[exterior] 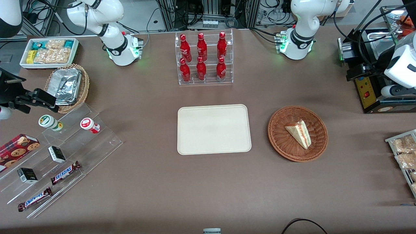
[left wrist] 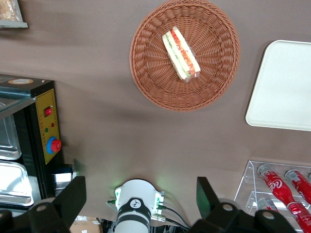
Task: Place sandwich from basket to tray
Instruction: 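Move the left gripper over the sandwich in the wicker basket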
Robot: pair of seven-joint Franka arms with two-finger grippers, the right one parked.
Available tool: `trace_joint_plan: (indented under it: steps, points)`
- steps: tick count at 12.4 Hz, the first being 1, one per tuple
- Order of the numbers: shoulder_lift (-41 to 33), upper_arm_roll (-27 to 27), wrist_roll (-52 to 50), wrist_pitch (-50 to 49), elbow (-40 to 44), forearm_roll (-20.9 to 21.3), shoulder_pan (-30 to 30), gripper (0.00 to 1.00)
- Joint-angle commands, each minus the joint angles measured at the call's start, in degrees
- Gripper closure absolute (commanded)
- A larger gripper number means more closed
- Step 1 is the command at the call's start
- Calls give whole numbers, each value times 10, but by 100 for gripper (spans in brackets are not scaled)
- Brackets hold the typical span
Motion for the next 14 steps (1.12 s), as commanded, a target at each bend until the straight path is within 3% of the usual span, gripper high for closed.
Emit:
trace_joint_plan:
  steps: [1,6,14]
  points:
    - [4,-1,10,5,1,-2,1,0]
    - [50,-1,6,26,-40,1,1,0]
    - [59,-2,-7,300,-250,22,-19,0]
